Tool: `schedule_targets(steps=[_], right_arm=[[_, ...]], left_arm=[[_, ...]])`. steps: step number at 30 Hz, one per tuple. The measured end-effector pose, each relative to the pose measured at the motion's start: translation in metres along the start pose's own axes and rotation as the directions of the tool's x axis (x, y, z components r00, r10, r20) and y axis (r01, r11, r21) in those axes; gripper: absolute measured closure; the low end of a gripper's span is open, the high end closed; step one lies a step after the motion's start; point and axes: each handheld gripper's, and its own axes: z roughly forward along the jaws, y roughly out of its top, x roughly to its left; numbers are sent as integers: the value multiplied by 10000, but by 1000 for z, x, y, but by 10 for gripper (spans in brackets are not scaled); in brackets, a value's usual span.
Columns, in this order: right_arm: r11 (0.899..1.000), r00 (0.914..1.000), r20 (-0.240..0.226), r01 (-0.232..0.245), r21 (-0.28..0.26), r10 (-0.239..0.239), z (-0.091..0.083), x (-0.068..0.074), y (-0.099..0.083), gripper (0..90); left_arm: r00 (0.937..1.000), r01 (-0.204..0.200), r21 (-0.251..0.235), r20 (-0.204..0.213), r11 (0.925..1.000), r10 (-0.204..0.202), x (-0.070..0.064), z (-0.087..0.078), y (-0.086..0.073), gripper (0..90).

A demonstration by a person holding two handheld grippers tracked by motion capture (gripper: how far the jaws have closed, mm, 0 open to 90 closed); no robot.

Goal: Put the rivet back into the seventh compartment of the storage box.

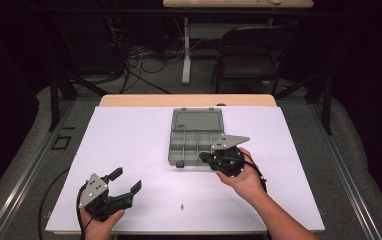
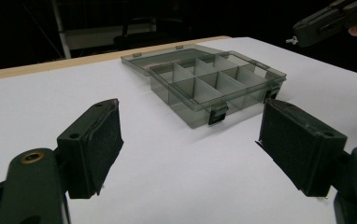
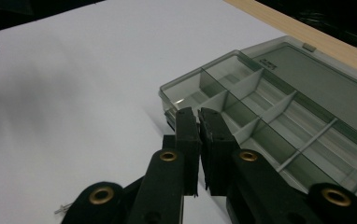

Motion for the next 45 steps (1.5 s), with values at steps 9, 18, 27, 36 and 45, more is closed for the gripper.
schedule_targets(steps=[9, 18, 27, 36, 45], right_arm=[[9986, 9975, 593, -395, 365, 373, 18, -23, -5, 863], [9950, 9946, 810, -707, 700, 650, 42, -35, -9, 863], [9908, 9902, 1032, -1034, 873, 943, 56, -42, -13, 863], [9883, 9883, 1125, -1148, 1007, 1033, 63, -45, -16, 863], [9880, 9887, 1128, -1109, 1074, 987, 65, -45, -17, 863]], left_arm=[[10000, 18, 19, 25, 10000, -18, 0, 0, 0, 208], [10000, 2, 24, 33, 10000, -2, 0, 0, 0, 208], [10000, 4, 31, 46, 10000, -4, 0, 0, 0, 208], [10000, 8, 27, 54, 10000, -8, 0, 1, 0, 208], [10000, 15, 26, 50, 10000, -15, 0, 1, 0, 208]])
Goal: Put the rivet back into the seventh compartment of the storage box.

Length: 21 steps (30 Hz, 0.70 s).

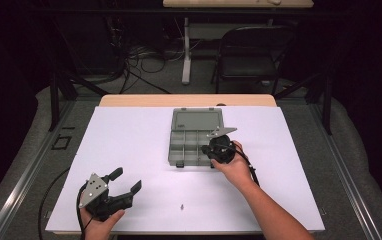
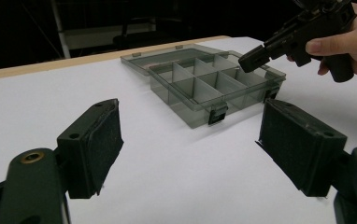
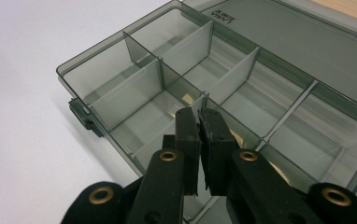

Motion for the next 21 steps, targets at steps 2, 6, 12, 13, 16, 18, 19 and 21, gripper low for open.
schedule_targets(steps=[2, 6, 12, 13, 16, 18, 19, 21], right_arm=[[10000, 10000, 33, -20, 29, 20, 0, 0, 0, 863], [10000, 10000, -15, -39, 63, 39, 1, 0, 0, 858], [9999, 10000, 76, -10, -105, 11, -2, 2, 0, 659], [9998, 9999, 113, 19, -202, -17, -3, 2, 1, 605], [9986, 10000, 96, -4, -529, 9, -7, 5, 2, 474], [9978, 9999, 121, 81, -665, -73, -10, 7, 2, 413], [9974, 9997, 166, 202, -696, -191, -12, 9, 2, 394], [9960, 9991, 274, 355, -817, -334, -16, 13, 3, 354]], left_arm=[[10000, 1, -3, 6, 10000, -1, 0, 0, 0, 208], [10000, 9, 4, 19, 10000, -9, 0, 0, 0, 208], [10000, 28, -24, -8, 10000, -28, 0, 0, 0, 208], [10000, 24, -41, -18, 10000, -24, 0, 0, 0, 208], [10000, 29, -11, -3, 10000, -29, 0, 0, 0, 208], [10000, 28, -14, -2, 10000, -28, 0, 0, 0, 208], [10000, 34, -15, -1, 10000, -34, 0, 0, 0, 208], [10000, 44, -19, -13, 10000, -44, 0, 0, 0, 208]])
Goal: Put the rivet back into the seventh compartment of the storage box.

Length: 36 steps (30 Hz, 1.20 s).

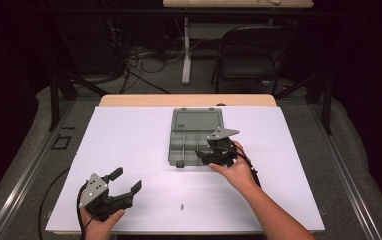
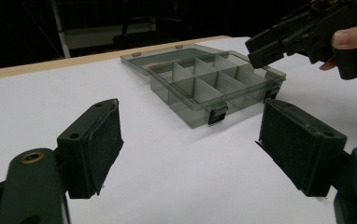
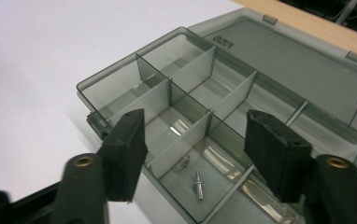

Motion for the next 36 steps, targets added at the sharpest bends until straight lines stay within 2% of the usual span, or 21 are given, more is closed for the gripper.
schedule_targets(steps=[6, 11, 14, 17, 18, 22, 24, 27, 36], right_arm=[[9987, 9994, 72, 345, -384, -342, -12, 11, 0, 353], [9980, 9986, -304, 419, -463, -433, -21, 18, -1, 373], [9964, 9978, -204, 621, -581, -634, -26, 24, -3, 372], [9974, 9989, -193, 414, -587, -426, -33, 29, -7, 368], [9981, 9995, -156, 281, -557, -290, -35, 31, -8, 362], [9949, 9988, -299, 360, -943, -390, -44, 36, -15, 315], [9949, 9988, -357, 294, -969, -330, -48, 37, -18, 281], [9914, 9984, -512, 175, -1299, -243, -52, 39, -24, 254], [9893, 9974, -514, 424, -1395, -500, -59, 49, -39, 201]], left_arm=[[10000, -7, 5, 7, 10000, 7, 0, 0, 0, 208], [10000, 0, 6, 8, 10000, 0, 0, 0, 0, 208], [10000, -25, -1, -6, 10000, 25, 0, 0, 0, 208], [10000, -23, 14, 0, 10000, 23, 0, 0, 0, 208], [10000, -14, 12, -4, 10000, 14, 0, 0, 0, 208], [10000, -26, 11, -19, 10000, 26, 0, -1, 0, 208], [10000, -20, 16, -9, 10000, 20, 0, 0, 0, 208], [10000, -18, -23, -23, 10000, 18, -1, 0, 0, 208], [10000, -26, -4, -17, 10000, 26, -1, 0, 0, 208]])
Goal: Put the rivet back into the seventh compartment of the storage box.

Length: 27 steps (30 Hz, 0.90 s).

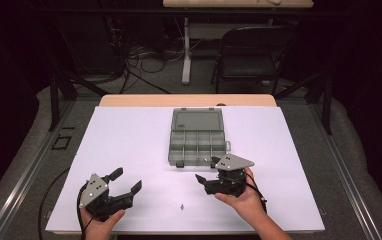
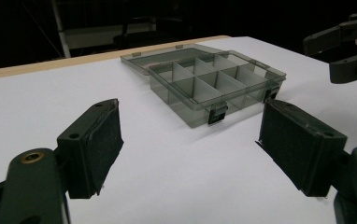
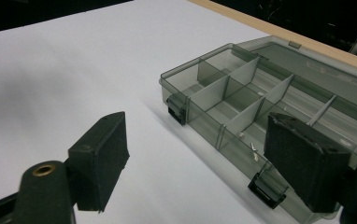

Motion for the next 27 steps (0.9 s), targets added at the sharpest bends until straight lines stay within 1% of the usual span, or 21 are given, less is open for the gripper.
schedule_targets(steps=[1, 3, 6, 10, 14, 18, 20, 23, 24, 27], right_arm=[[10000, 10000, -51, 24, -66, -25, 1, 1, -1, 200], [10000, 10000, -86, -19, -1, 19, 0, 3, -3, 200], [10000, 9998, -160, 97, -11, -98, 2, 7, -7, 201], [9993, 9989, -325, 350, 116, -346, 6, 16, -12, 219], [9985, 9973, -545, 505, 190, -494, 11, 25, -17, 237], [9983, 9944, -919, 542, 233, -518, 15, 34, -22, 297], [9987, 9935, -1046, 477, 198, -454, 18, 37, -23, 308], [9985, 9933, -1075, 464, 286, -430, 19, 41, -24, 330], [9985, 9929, -1100, 477, 251, -446, 20, 42, -25, 338], [9977, 9916, -1198, 533, 408, -481, 22, 44, -28, 343]], left_arm=[[10000, 2, -26, -12, 10000, -2, 0, 0, 0, 208], [10000, 6, -22, -15, 10000, -6, 0, 0, 0, 208], [10000, 5, 15, -10, 10000, -5, 0, 0, 0, 208], [10000, 2, 32, -8, 10000, -2, 0, 0, 0, 208], [10000, 12, 23, -29, 10000, -11, 1, 0, 0, 208], [9999, 57, -49, -84, 10000, -58, 1, -1, -1, 208], [9999, 78, -26, -119, 10000, -79, 1, -2, -1, 208], [9998, 78, 35, -156, 10000, -77, 1, -3, -1, 208], [9998, 115, -35, -166, 9999, -115, 1, -3, -1, 208], [9998, 109, -22, -166, 9999, -109, 2, -2, -1, 208]])
